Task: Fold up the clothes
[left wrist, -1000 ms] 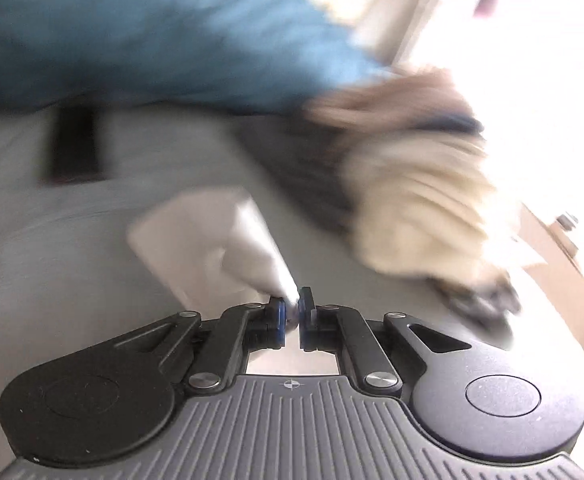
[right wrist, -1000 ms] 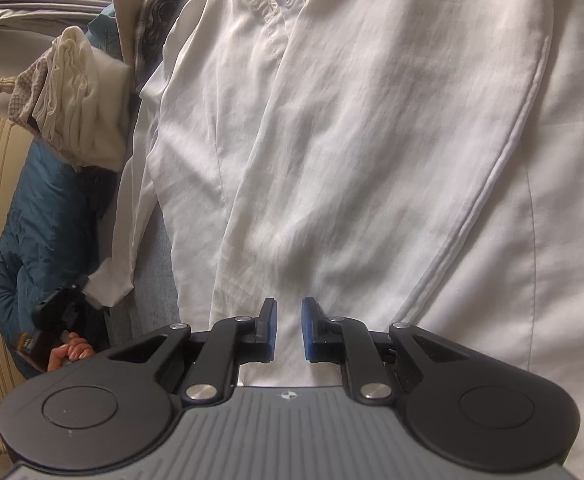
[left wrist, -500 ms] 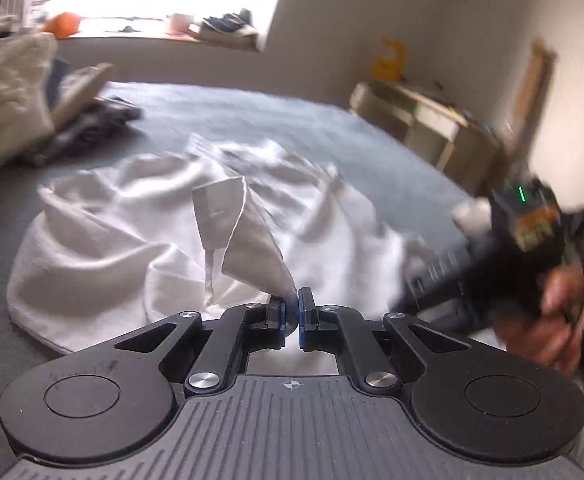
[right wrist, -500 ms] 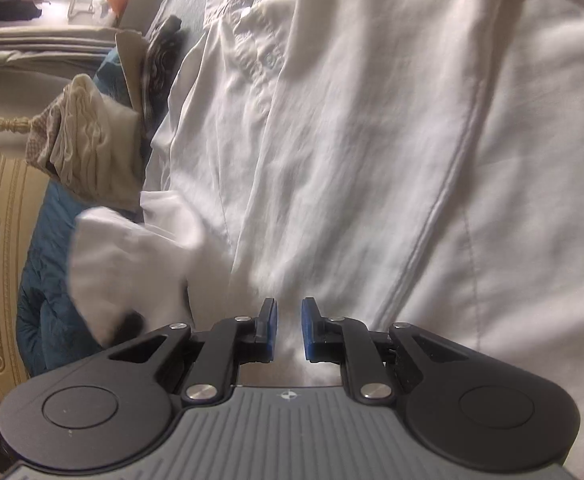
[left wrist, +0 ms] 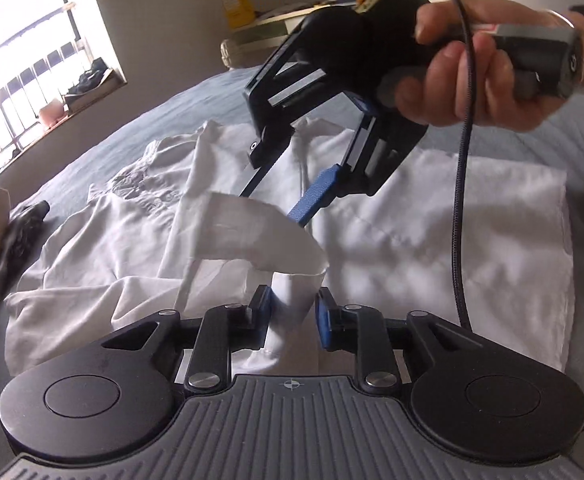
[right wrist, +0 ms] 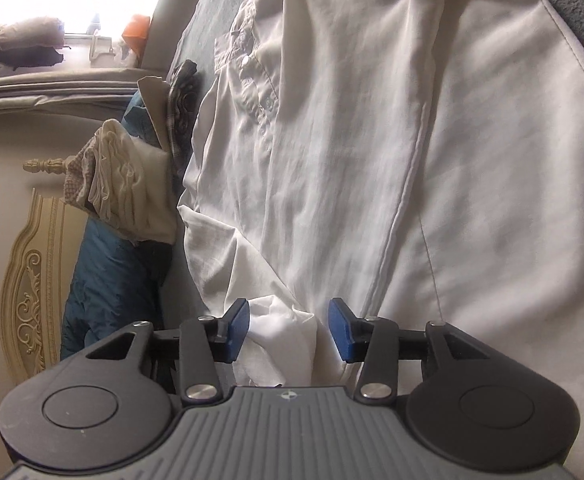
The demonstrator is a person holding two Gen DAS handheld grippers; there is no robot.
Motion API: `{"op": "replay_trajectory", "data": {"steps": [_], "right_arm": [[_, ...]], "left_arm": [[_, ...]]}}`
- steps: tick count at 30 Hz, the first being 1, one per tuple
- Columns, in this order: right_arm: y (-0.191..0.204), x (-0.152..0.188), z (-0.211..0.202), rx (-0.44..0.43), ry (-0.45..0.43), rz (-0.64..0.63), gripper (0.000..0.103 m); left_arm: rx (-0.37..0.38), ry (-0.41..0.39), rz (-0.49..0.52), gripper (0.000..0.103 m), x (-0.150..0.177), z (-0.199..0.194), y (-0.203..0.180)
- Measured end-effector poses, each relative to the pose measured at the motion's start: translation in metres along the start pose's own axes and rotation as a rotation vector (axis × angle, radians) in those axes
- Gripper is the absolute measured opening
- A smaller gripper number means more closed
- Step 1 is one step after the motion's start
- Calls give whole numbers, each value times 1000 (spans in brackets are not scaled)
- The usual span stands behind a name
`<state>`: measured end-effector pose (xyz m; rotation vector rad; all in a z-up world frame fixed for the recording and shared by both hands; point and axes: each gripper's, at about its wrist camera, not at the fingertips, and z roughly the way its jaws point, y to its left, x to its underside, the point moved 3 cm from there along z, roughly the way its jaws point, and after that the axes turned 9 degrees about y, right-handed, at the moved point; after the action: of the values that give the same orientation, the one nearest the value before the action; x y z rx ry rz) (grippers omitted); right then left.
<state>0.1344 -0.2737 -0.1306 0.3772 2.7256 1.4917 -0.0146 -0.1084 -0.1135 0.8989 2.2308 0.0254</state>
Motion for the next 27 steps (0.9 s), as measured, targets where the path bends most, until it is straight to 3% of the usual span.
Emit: {"op": "replay_trajectory", "data": {"steps": [3,10,17,23,25,27], "right_arm": [[0,3,5,26,15,-16,47],[8,15,14,134,69,-125,47],[5,24,21,152,159,-128,46],[10,34,29,178,185,-169,38],[12,37,33,191,190,-182,29],[13,40,35,202,188,-193,12]], "left_arm": [[3,16,-15,25,0,6,2],[180,25,-127,35,4,4,17],[178,53,-80,37,12,6,10],[180,50,-92,37,15,3,13],[184,48,-99,37,16,1,15],[179,41,-95,37,19,-2,17]]}}
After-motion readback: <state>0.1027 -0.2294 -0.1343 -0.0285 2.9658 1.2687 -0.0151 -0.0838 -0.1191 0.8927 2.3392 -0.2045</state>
